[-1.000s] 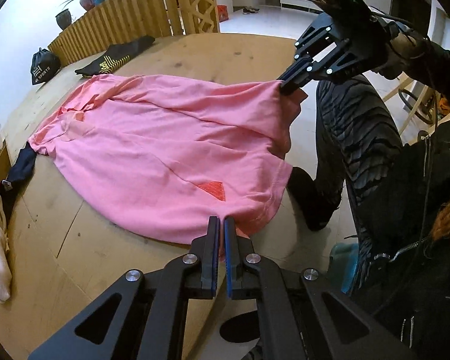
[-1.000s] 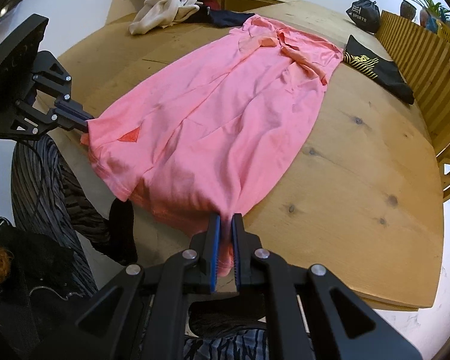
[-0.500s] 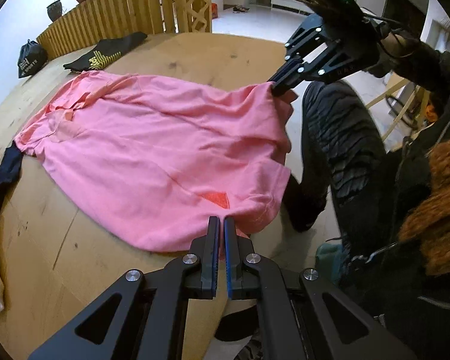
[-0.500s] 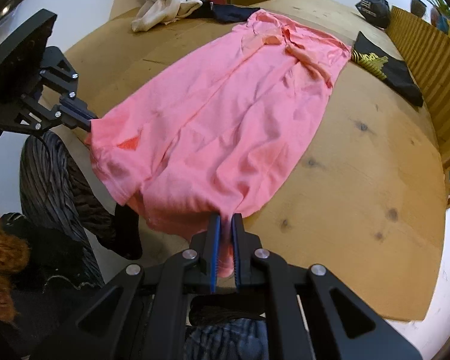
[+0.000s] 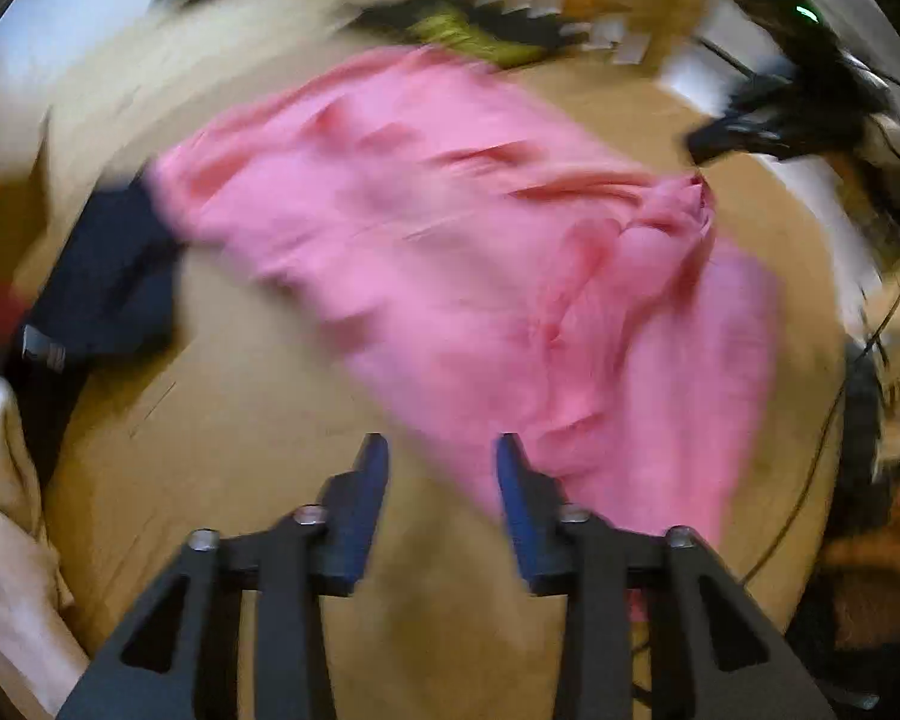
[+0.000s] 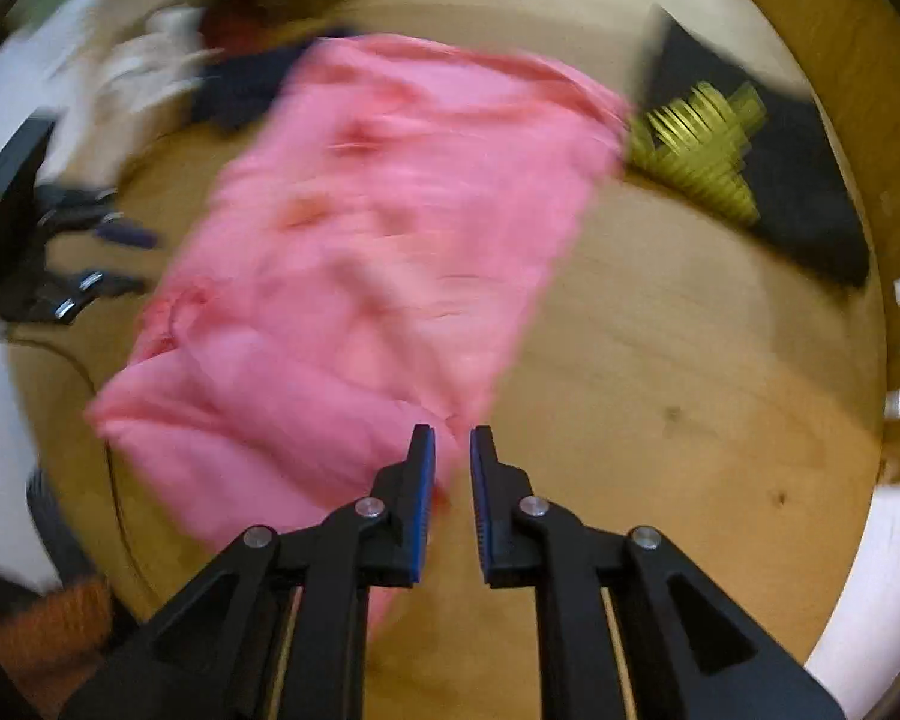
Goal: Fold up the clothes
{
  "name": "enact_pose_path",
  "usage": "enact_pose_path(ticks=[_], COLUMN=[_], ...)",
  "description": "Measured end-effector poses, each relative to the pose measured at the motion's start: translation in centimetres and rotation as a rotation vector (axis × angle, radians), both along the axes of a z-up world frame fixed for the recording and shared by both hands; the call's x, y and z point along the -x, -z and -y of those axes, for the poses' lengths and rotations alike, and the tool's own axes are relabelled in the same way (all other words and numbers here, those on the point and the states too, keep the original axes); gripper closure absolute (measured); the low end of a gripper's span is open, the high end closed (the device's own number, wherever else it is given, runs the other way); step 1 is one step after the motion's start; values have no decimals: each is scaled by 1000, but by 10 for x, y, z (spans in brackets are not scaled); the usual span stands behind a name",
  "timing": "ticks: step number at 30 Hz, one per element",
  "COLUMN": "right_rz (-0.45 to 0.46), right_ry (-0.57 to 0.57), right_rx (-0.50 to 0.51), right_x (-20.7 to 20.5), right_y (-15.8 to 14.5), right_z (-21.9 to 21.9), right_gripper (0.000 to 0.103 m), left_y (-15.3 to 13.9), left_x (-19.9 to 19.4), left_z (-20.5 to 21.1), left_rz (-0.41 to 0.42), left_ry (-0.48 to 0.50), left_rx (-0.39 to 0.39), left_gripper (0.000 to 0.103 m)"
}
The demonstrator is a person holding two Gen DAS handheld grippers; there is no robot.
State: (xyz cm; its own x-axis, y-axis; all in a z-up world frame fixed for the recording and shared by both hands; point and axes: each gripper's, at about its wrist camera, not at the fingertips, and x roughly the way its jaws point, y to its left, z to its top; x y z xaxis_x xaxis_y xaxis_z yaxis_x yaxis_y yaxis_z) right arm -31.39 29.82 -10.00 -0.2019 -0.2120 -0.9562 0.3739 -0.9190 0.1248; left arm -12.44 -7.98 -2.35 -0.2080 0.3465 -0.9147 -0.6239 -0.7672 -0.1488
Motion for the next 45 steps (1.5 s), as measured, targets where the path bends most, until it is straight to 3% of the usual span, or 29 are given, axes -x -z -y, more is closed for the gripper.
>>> enact_pose_path(ticks=[4,10,13,15,19,24,27,31,33,35,37,41,45], right_rz=[-54,-63,-56,-74,-108,53,80,-109,-233,-315,-320,-263,-267], right_ry=[18,-94,-156,-191,-236,-233,-271,-244,-226,-231,-282,-422,-470], right_rx=[78,195,174,106,-22,54,2,0,-29,-129,-189,-216,-226], right_x=[-9,-82,-108,-115,-124,-131,-140,-125,-103,-77,-59,-47,-44], right_y=[-12,-12,1,12,29,39,38,1,-15,-16,-11,7,7], right_z=[-18,-3,25,38,52,46,48,38,30,24,28,52,61], right_gripper=[90,90,90,90,90,90,90,89,66,60,60,60,60], left_y=[-19,-35,-26,-16,7,12,9,-17,-30,-35,-33,-23,-10], left_x=[-17,-81,-104,-110,-121,-140,-151,-135,-118,-99,-84,-65,-49], left_z=[13,-27,-45,-51,-59,-60,-60,-41,-31,-25,-21,-30,-48], left_rz=[-66,-67,-30,7,18,78,106,33,-37,-91,-95,-79,-64], left_ry=[15,190,233,224,208,223,255,212,174,166,179,249,288], left_rx=[-52,-127,-116,-116,6,-32,-33,-55,-37,2,15,74,114], left_gripper=[65,63,63,62,62,54,54,52,52,52,52,52,52])
